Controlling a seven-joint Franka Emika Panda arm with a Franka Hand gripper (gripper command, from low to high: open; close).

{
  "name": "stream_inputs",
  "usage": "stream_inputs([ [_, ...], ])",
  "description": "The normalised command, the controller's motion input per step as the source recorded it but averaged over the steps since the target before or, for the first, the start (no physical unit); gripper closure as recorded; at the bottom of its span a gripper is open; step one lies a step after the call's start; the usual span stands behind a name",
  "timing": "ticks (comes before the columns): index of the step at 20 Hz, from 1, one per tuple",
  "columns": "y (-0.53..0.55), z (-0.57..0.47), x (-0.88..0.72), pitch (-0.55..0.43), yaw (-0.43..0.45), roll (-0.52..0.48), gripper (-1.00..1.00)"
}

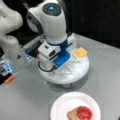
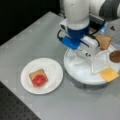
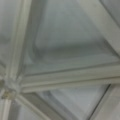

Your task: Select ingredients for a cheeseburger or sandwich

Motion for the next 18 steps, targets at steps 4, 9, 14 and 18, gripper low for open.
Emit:
stream_inputs([
  [4,0.25,-0.15,-0.3,-0.208,-0.032,-0.016,-1.0],
  [9,0.19,-0.13,-0.31,-0.225,-0.079,0.012,-1.0],
  [14,0.13,-0.15,-0.35,-0.233,-0.13,0.02,-1.0],
  [18,0.14,-0.19,-0.36,-0.255,-0.158,0.027,-1.0],
])
